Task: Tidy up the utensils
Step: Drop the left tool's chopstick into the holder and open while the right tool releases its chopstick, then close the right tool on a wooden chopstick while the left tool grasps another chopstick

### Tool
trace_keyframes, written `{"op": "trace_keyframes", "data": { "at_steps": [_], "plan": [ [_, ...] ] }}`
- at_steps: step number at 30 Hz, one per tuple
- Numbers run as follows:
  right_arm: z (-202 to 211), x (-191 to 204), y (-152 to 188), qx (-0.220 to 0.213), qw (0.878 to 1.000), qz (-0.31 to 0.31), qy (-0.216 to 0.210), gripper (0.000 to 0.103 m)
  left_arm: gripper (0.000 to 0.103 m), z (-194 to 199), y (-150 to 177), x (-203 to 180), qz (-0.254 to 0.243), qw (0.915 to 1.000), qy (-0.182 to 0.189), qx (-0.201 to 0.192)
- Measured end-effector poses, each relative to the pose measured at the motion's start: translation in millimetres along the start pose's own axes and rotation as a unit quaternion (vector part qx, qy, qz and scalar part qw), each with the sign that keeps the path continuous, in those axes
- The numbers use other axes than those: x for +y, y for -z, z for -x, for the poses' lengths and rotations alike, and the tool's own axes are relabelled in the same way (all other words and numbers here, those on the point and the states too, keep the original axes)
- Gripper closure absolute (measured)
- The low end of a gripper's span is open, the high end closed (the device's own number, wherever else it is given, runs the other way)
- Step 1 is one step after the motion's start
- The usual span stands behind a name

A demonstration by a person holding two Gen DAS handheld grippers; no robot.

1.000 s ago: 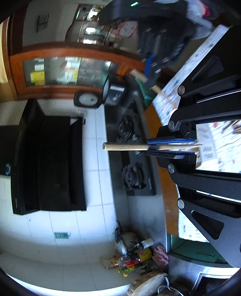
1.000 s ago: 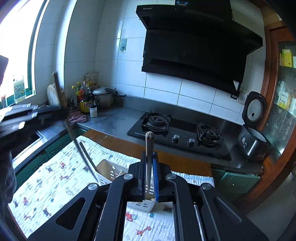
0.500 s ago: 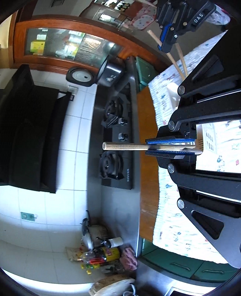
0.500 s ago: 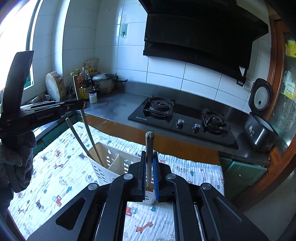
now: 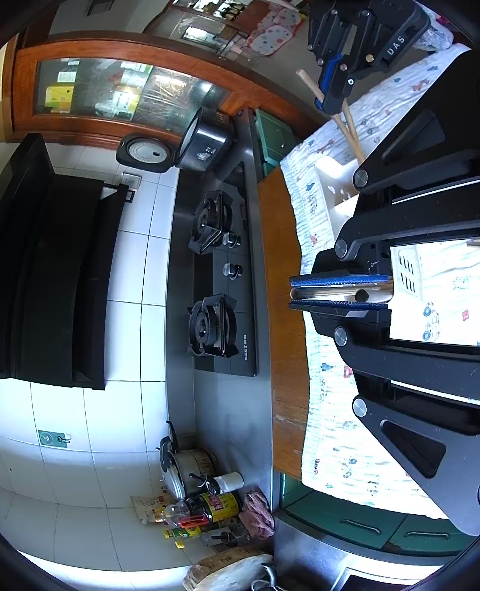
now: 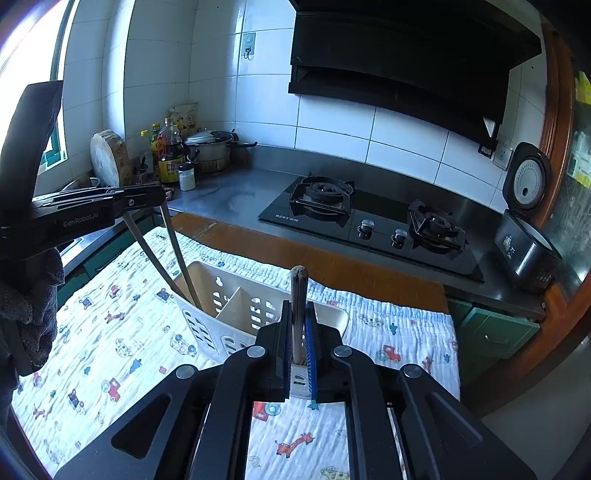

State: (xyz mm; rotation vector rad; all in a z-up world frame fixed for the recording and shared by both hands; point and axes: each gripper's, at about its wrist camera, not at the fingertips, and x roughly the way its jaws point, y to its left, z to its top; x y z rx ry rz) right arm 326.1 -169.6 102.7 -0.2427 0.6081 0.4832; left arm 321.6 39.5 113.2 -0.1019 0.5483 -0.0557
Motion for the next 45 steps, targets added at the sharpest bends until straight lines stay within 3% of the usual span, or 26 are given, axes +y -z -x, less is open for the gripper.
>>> {"op": "trace_keyframes", "data": {
  "at_steps": [5,12,17,21,24,26,32,45],
  "plan": [
    [5,-1,-2,-0.006,1.0,-0.002,0.002,0.096,0.096,5,0,2,0.003,1.0,0.004,-0.004],
    [30,-1,-2,-0.033,0.999,-0.005,0.016,0.087,0.084,36,1,-5,-0.006,0.9996,0.007,-0.029],
    [61,2,3,-0.056,0.998,-0.005,0.022,0.075,0.067,68,9,-6,-0.002,0.999,0.014,-0.042],
    [83,7,18,-0.064,0.998,-0.01,0.017,0.07,0.06,95,27,-7,0.001,0.9988,0.018,-0.045],
    [96,15,37,-0.065,0.998,-0.013,0.005,0.068,0.055,111,45,-7,-0.002,0.9987,0.021,-0.046],
    [100,22,51,-0.061,0.998,-0.014,0.0,0.065,0.045,121,60,-7,-0.007,0.9988,0.02,-0.045],
    [102,50,100,-0.039,0.999,-0.006,-0.007,0.057,0.038,143,107,-5,-0.009,0.9991,0.012,-0.039],
    [79,86,210,0.055,0.998,-0.038,-0.021,0.057,0.031,162,197,6,0.005,0.9999,-0.013,-0.007]
  ]
}}
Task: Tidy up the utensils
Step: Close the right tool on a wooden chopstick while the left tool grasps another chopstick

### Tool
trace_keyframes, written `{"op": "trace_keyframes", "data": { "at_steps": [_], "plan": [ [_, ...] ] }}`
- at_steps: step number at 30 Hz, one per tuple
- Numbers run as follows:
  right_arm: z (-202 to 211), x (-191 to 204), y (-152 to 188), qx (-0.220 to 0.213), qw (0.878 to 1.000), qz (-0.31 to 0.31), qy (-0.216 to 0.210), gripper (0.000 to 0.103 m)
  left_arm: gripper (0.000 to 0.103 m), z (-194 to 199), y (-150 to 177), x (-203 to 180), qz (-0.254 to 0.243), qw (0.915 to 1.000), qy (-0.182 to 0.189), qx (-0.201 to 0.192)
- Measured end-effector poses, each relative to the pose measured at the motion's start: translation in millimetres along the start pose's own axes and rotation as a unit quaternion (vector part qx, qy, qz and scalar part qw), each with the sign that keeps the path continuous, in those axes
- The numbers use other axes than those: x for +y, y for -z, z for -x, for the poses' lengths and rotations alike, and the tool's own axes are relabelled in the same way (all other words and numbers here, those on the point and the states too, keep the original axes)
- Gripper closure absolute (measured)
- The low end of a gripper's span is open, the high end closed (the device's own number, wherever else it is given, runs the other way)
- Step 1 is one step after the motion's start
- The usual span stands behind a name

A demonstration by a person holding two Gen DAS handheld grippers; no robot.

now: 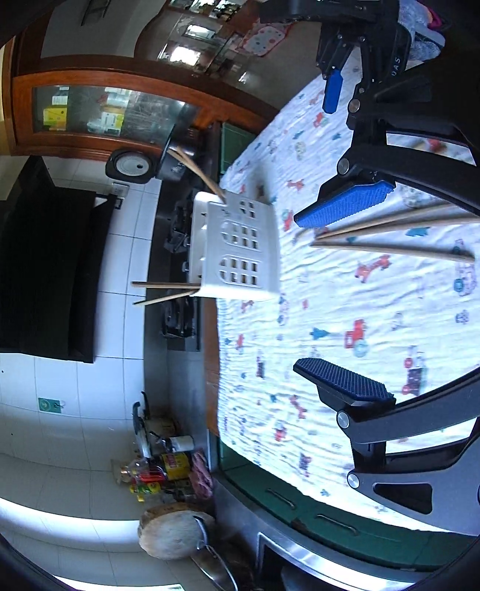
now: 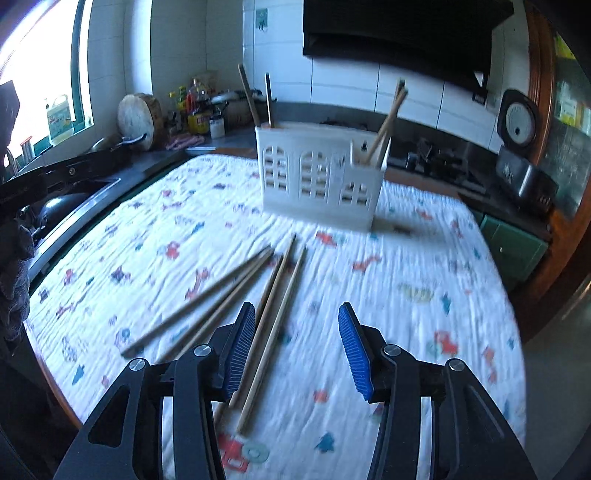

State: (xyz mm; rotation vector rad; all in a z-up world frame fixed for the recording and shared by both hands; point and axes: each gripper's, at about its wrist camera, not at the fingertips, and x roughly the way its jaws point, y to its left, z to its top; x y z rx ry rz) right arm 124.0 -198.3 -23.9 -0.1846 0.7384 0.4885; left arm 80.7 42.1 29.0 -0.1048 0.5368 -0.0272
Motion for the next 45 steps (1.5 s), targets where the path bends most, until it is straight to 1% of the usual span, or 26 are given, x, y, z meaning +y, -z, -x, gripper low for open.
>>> {"op": "trace_keyframes", "data": {
  "at_steps": [5,7,8,13,18,23,27,30,36,39,45],
  "plan": [
    [-13,5,25,0.029,0.999,-0.02,-0.008,0.057,0.03,1,23,6,0.007,0.9998,-0.004,0.016],
    [-17,7,30,0.037,0.999,-0.029,-0.015,0.059,0.03,2,30,8,0.012,0.9997,-0.004,0.021],
    [-18,8,32,0.04,0.999,-0.032,-0.017,0.062,0.03,2,34,10,0.014,0.9996,-0.005,0.024],
    [-28,14,39,0.054,0.998,-0.039,-0.013,0.069,0.029,0,47,17,0.022,0.9991,-0.011,0.035],
    [-38,15,44,0.066,0.996,-0.051,-0.018,0.08,0.029,-2,58,20,0.023,0.9986,-0.013,0.045],
    [-42,15,45,0.068,0.996,-0.059,-0.019,0.086,0.029,-4,65,23,0.029,0.9982,-0.01,0.052],
    [-46,17,46,0.073,0.995,-0.061,-0.021,0.089,0.03,-7,70,22,0.028,0.9978,-0.007,0.059],
    [-48,19,47,0.077,0.995,-0.062,-0.02,0.09,0.03,-9,73,20,0.025,0.9977,-0.003,0.062],
    [-50,23,48,0.075,0.996,-0.052,-0.009,0.091,0.03,-13,79,15,0.018,0.9972,0.004,0.073],
    [-50,23,49,0.074,0.996,-0.048,-0.002,0.095,0.031,-15,84,10,0.013,0.9967,0.01,0.079],
    [-47,22,49,0.071,0.996,-0.045,0.005,0.095,0.031,-23,92,-3,-0.002,0.9952,0.023,0.095]
  ]
}}
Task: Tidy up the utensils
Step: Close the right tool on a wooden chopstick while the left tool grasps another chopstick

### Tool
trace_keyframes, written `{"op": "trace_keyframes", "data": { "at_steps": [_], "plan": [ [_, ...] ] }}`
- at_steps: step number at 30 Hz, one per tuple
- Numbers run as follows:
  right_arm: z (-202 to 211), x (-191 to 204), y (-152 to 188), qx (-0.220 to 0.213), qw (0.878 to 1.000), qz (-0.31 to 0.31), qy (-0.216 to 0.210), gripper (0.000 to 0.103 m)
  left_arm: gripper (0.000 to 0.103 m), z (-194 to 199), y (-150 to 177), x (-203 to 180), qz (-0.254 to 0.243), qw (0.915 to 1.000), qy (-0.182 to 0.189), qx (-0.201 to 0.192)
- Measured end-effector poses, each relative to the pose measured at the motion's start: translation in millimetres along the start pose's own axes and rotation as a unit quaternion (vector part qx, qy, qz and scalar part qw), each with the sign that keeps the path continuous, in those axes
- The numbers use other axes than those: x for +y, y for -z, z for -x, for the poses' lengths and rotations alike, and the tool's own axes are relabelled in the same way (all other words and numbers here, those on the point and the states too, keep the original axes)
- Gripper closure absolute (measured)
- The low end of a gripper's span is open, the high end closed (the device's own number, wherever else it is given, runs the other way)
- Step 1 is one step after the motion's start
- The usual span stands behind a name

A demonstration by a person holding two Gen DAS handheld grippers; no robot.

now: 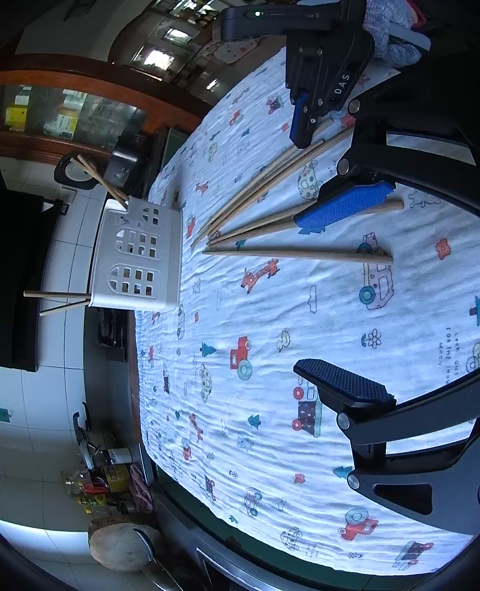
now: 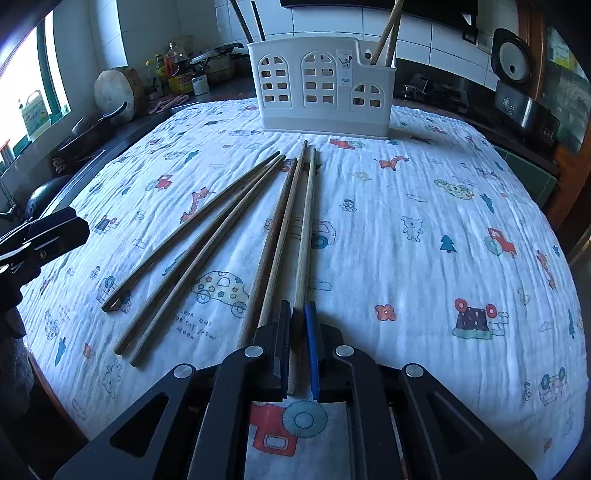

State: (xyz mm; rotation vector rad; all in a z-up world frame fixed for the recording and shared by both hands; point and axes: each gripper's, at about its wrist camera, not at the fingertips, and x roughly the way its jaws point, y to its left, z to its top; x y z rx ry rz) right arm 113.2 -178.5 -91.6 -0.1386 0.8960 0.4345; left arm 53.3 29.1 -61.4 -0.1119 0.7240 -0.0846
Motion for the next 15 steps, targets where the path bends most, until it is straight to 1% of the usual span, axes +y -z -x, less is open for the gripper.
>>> {"op": "trace_keyframes", "data": {
  "at_steps": [5,9,12,14,15],
  "plan": [
    [11,-3,-2,-0.015,1.0,0.005,0.012,0.096,0.033,-12,5,-12,-0.014,0.9996,0.013,0.019],
    [28,-7,-8,-0.04,0.999,0.012,0.021,0.096,0.037,-21,7,-18,-0.016,0.9991,0.024,0.031],
    [39,-8,-13,-0.058,0.998,0.016,0.023,0.096,0.043,-30,8,-21,-0.015,0.9986,0.028,0.043],
    [48,-9,-18,-0.072,0.997,0.019,0.025,0.096,0.051,-35,9,-22,-0.014,0.9982,0.03,0.051],
    [52,-9,-21,-0.079,0.996,0.021,0.026,0.096,0.054,-36,10,-23,-0.014,0.998,0.031,0.054]
  ]
}}
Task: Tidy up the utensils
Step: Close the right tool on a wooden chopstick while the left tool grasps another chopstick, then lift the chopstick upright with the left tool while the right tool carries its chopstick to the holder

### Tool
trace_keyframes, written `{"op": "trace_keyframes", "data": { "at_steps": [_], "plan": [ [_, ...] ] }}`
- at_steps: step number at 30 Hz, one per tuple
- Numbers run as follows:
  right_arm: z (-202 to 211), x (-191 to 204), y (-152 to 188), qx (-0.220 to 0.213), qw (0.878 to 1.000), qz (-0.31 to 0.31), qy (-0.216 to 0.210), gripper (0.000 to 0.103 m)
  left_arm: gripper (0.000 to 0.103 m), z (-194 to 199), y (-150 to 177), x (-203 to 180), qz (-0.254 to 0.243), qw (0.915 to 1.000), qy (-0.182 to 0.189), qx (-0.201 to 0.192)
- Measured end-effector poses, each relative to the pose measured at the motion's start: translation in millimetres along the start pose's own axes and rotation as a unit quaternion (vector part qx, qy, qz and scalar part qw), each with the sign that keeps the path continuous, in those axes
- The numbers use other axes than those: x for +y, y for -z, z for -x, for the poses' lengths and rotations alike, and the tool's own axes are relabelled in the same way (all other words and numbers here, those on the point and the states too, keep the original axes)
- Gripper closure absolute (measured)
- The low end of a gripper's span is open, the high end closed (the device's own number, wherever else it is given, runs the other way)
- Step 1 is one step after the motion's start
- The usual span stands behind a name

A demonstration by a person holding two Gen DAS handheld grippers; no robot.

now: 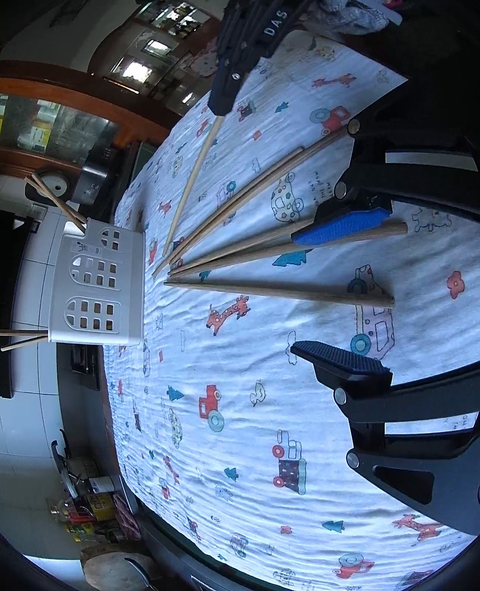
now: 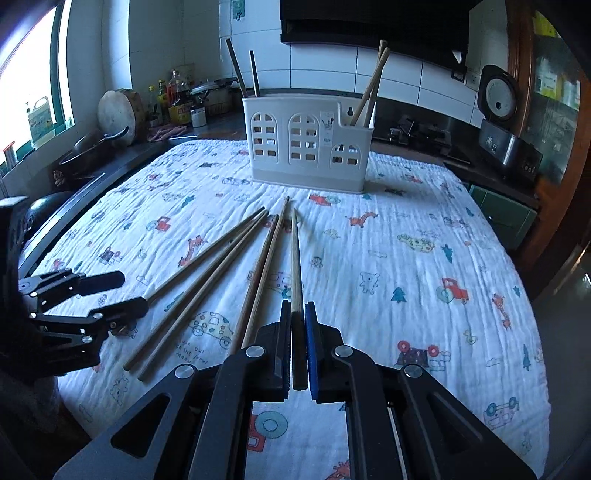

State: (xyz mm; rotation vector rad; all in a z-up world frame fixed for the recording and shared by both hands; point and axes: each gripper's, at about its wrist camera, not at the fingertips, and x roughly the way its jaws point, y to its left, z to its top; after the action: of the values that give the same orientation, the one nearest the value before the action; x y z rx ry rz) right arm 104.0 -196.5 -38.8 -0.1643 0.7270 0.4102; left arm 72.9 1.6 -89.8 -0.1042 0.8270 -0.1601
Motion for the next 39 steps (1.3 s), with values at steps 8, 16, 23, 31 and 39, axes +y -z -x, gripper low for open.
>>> {"op": "trace_keyframes", "data": {
  "at_steps": [8,16,23,31,39],
  "plan": [
    [27,-5,-24,-0.049,0.999,0.009,0.001,0.096,0.08,-12,0,3,0.01,0.9996,0.005,0.026],
    [48,-11,-51,-0.093,0.996,0.013,-0.001,0.096,0.092,-18,-4,0,0.002,0.9991,-0.016,0.039],
    [49,-10,-68,-0.107,0.994,0.022,-0.005,0.096,0.097,-12,-12,-3,-0.003,0.9991,-0.018,0.038],
    [40,-12,-84,-0.104,0.994,0.031,-0.008,0.096,0.097,33,-48,-4,-0.01,0.9994,-0.007,-0.034],
    [28,-19,-113,-0.101,0.994,0.032,-0.013,0.095,0.097,55,-85,-2,-0.021,0.9962,0.005,-0.084]
  ]
}}
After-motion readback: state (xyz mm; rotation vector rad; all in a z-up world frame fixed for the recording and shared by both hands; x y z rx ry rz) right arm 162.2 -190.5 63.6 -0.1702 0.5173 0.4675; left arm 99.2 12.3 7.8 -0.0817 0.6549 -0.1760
